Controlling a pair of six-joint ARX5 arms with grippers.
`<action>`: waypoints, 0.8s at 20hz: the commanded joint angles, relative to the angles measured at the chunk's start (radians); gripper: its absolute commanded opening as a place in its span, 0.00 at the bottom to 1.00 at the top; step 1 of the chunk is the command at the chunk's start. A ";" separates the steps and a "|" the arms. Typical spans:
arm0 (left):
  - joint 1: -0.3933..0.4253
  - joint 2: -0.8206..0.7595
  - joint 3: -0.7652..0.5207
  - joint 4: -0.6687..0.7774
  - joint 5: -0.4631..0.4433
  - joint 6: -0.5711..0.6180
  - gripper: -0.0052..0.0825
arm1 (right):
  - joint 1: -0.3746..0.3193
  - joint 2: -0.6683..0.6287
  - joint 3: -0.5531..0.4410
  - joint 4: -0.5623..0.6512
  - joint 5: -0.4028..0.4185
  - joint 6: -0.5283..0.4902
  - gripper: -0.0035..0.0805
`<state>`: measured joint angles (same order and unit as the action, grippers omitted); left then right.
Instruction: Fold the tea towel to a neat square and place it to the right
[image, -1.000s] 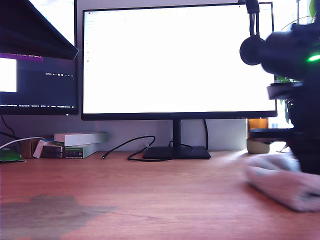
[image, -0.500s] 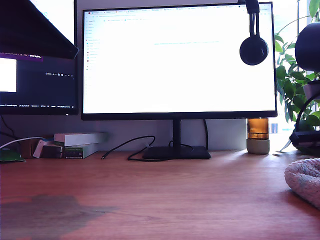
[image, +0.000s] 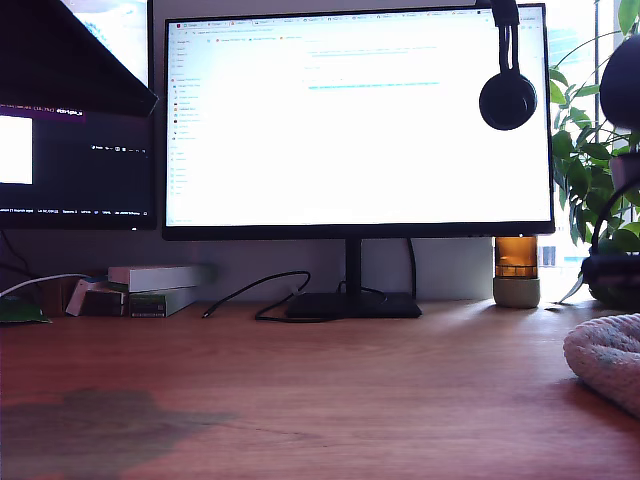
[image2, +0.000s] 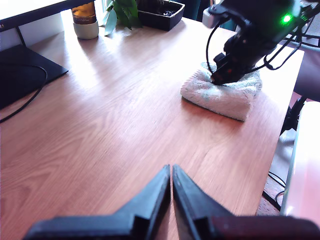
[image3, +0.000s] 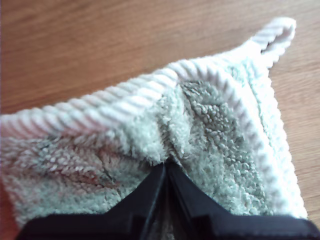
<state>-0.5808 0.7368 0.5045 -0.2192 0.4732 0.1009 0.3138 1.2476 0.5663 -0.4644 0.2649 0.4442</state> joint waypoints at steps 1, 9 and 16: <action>-0.002 0.002 -0.008 0.010 0.005 0.003 0.03 | -0.006 -0.052 0.014 -0.032 -0.001 -0.006 0.03; -0.002 0.002 -0.008 0.011 -0.060 -0.008 0.03 | 0.013 -0.246 0.047 -0.164 -0.081 -0.232 0.03; 0.024 0.003 -0.008 0.099 -0.174 -0.014 0.03 | -0.029 -0.253 0.047 0.242 -0.218 -0.403 0.03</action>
<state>-0.5671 0.7368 0.5045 -0.1356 0.3038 0.0864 0.3019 0.9859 0.6132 -0.2729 0.0692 0.0551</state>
